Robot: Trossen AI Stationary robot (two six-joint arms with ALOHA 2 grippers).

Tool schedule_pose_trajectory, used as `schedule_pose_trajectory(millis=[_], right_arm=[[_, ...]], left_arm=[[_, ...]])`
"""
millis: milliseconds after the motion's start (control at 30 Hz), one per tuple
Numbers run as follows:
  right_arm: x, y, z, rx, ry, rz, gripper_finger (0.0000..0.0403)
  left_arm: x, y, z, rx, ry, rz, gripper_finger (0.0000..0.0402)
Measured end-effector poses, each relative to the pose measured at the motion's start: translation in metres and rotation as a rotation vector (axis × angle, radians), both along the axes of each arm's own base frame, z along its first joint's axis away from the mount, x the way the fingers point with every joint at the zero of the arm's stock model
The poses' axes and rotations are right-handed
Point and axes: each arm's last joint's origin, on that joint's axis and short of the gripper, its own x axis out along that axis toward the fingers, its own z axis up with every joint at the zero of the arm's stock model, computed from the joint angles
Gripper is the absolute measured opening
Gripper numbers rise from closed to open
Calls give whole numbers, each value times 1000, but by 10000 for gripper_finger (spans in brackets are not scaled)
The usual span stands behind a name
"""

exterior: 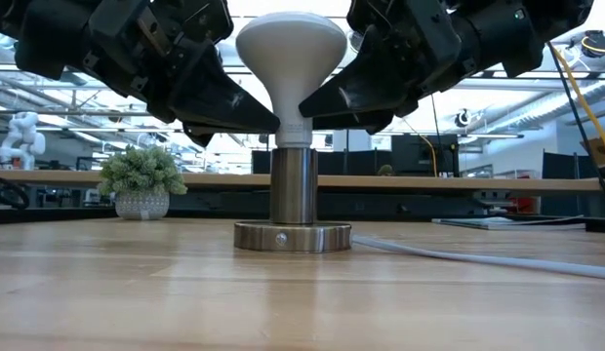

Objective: Screw lightbulb
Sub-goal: Insert the white lightbulb into the desk lamp

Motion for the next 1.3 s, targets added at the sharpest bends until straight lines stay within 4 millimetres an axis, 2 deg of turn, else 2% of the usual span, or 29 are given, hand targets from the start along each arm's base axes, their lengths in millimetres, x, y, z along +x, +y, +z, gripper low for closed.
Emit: schedule_pose_trajectory(millis=[467,700,833,1000,1033,1300], right_arm=[[-6,-2,1,8,68,-10,196],[-14,-5,9,-14,123,-24,190],[-15,-12,10,-53,123,-116,139],[-8,-20,-3,-7,147,-141,22],[-6,-20,-4,2,134,-124,12],[0,-17,0,33,56,-59,2]], left_arm=[[0,0,0,0,2,-1,0],[0,0,0,0,2,-2,0],[0,0,0,0,1,-1,0],[0,0,0,0,1,-2,0],[0,0,0,0,1,-2,0],[0,0,0,1,2,-2,0]])
